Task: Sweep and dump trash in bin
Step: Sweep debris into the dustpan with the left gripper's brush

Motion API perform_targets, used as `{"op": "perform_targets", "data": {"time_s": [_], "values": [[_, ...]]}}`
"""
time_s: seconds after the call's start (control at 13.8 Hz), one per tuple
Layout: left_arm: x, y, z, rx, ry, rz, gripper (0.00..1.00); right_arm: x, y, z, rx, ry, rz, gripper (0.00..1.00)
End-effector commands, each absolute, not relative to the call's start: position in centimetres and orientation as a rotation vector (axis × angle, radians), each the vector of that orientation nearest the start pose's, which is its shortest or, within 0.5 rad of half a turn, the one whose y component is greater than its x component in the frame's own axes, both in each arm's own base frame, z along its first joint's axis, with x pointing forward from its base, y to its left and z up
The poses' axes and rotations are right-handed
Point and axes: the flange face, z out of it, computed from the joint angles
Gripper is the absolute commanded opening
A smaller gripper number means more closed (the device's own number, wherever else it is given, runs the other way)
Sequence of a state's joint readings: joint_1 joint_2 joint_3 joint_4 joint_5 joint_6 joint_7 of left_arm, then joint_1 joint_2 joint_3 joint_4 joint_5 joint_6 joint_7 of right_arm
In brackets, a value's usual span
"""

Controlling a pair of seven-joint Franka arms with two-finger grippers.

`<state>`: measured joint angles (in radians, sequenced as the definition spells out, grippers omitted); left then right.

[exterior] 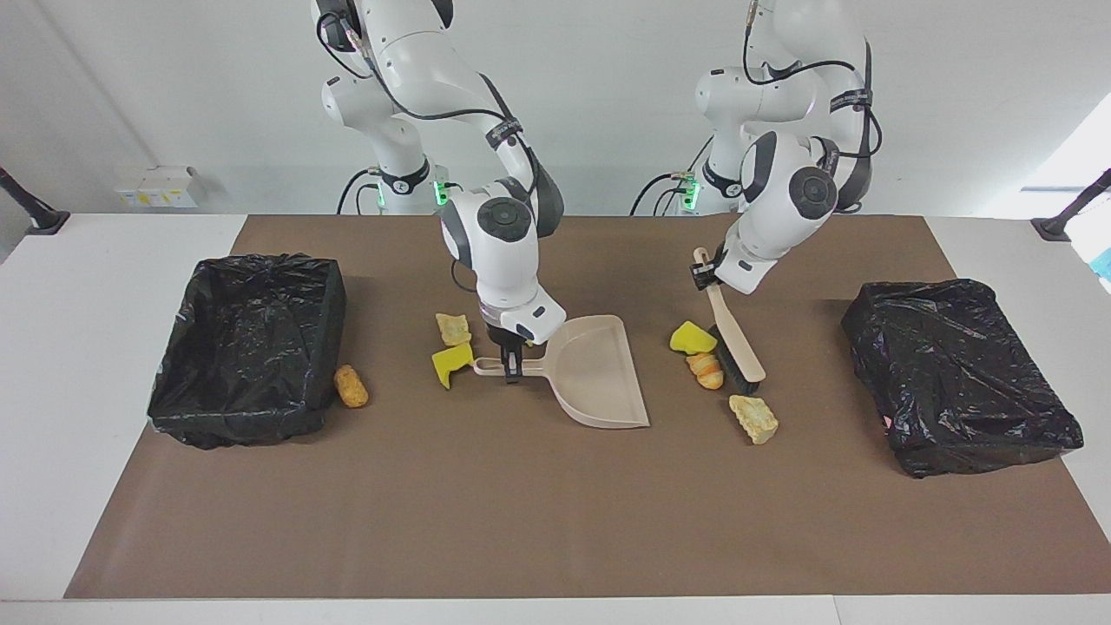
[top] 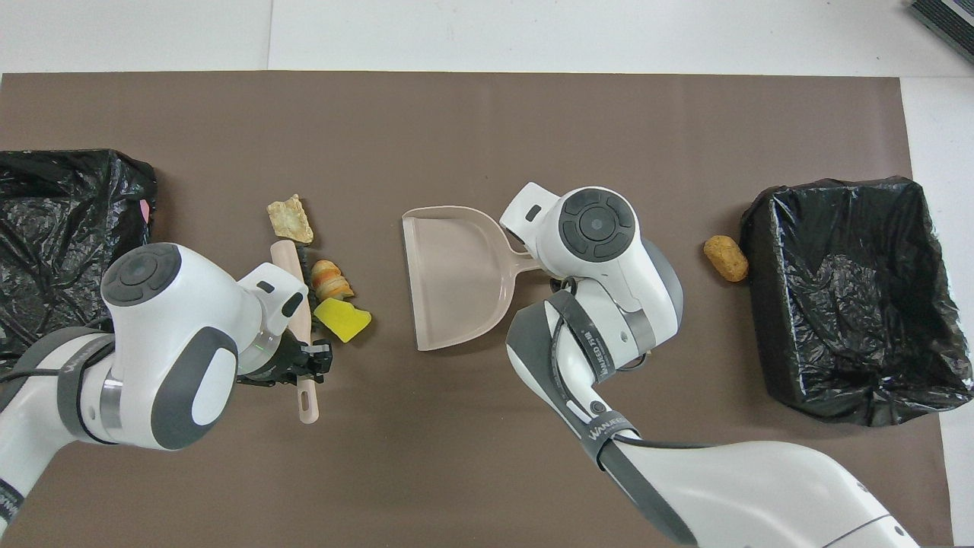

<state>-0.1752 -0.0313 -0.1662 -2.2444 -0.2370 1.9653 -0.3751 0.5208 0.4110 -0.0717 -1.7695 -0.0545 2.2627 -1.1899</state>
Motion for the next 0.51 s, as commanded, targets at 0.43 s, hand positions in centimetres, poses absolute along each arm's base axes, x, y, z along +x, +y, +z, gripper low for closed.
{"op": "perform_targets", "data": {"time_s": [0.43], "values": [[48.2,-14.9,43.7,-3.197,-0.324,0.705,0.0,59.1,30.1,32.0,2.066,2.262,0.101,0.0]]}}
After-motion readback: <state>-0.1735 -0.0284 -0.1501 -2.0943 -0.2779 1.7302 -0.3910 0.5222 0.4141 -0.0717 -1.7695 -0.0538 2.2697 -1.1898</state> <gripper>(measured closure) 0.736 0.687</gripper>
